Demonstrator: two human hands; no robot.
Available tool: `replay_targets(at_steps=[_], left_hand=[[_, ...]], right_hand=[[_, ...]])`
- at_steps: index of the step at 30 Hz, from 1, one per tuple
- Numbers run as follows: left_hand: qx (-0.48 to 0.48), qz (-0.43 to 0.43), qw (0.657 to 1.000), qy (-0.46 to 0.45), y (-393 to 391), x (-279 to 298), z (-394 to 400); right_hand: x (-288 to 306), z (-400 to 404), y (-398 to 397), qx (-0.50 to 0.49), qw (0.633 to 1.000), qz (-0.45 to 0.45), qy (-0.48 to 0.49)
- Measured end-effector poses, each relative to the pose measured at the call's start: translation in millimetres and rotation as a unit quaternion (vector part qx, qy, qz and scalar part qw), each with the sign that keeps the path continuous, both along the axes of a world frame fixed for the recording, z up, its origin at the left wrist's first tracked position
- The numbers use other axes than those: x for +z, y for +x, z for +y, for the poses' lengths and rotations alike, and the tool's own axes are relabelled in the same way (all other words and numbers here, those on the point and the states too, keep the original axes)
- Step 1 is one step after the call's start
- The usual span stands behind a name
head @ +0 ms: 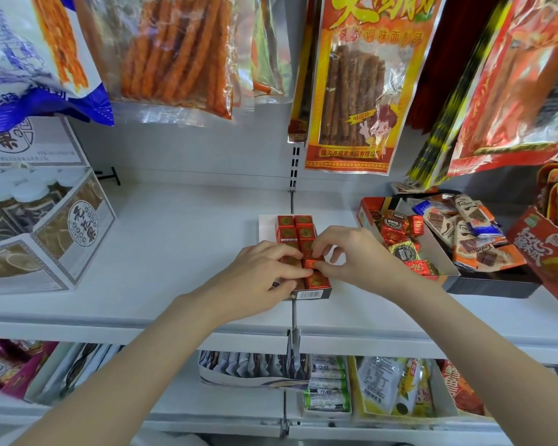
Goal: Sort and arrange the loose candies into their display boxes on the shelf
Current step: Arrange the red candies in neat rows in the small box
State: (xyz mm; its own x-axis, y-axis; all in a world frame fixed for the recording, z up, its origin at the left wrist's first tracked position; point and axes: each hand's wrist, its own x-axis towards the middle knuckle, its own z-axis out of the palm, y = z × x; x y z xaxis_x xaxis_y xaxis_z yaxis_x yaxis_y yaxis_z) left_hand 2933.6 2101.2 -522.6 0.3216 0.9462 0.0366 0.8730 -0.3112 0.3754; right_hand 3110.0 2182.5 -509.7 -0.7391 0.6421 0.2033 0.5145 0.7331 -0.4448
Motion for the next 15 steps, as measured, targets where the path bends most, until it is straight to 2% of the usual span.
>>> replay_targets(at_steps=[4, 13, 15], left_hand=[[-0.005, -0.002, 1.0, 0.002, 0, 0, -2], [-0.016, 0.006, 1.0, 0.013, -1, -4, 1], [-0.013, -0.022, 1.0, 0.011, -2, -3, 1]], right_hand=[[1, 5, -2, 0.027, 0.999, -0.028, -0.03], [-2, 11, -1, 0.034, 0.998, -0.02, -0.042], [0, 11, 1, 0.027, 0.998, -0.018, -0.052]])
